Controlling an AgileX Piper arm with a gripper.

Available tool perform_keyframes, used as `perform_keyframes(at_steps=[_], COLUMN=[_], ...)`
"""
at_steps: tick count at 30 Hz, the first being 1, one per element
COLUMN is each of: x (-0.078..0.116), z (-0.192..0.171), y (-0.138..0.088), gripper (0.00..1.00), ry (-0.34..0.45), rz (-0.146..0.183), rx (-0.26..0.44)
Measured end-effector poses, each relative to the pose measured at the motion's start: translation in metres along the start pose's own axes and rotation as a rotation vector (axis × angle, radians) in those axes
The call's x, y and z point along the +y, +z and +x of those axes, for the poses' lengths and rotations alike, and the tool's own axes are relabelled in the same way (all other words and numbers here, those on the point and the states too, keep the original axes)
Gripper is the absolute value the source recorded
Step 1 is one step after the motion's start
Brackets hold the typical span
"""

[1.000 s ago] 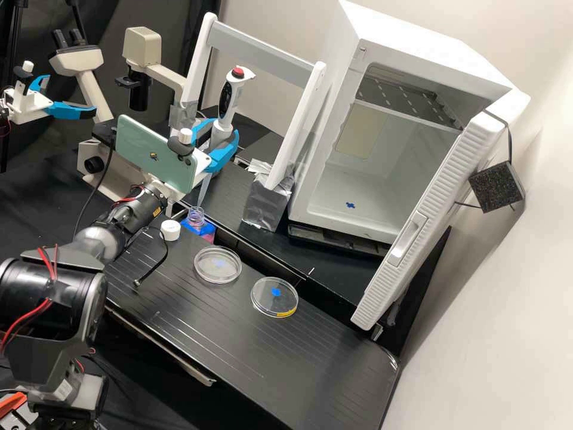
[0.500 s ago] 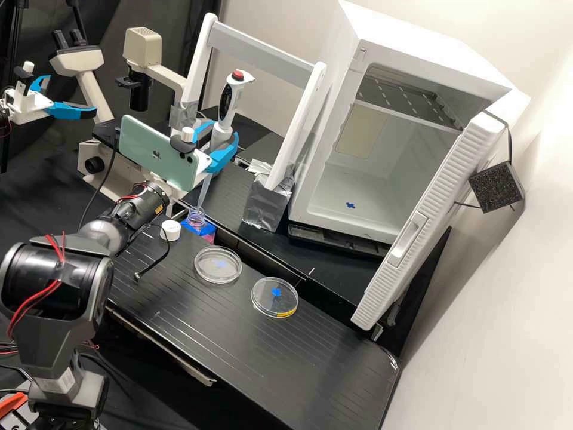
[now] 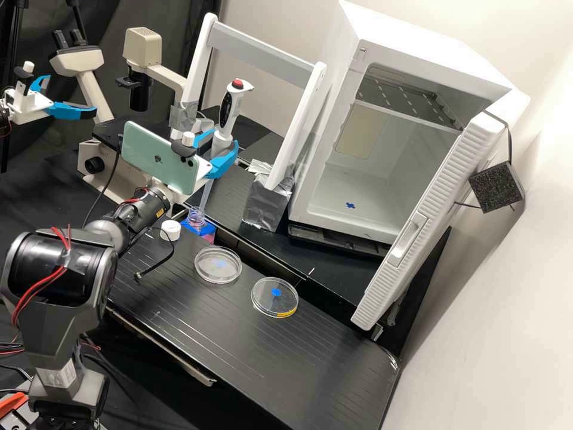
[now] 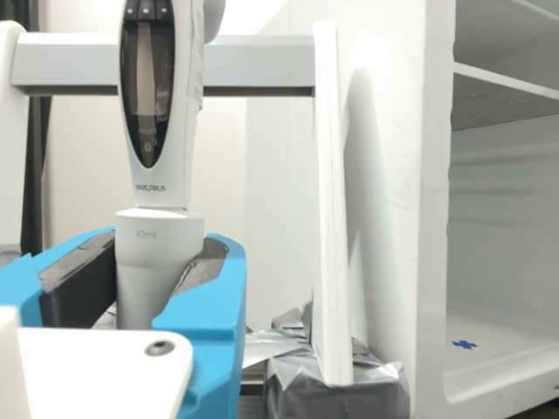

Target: Use the pipette

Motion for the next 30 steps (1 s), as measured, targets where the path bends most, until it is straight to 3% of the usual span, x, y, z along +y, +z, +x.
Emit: perform_keyframes(at_steps=[19,30], x=[-0.02,-0.032], z=[-0.024,-0.024], y=[0.01,0.019], gripper=[0.0,0.0], ry=[-0.093,-0.11], rz=[-0.016,-0.017], rx=[-0.023,-0.09])
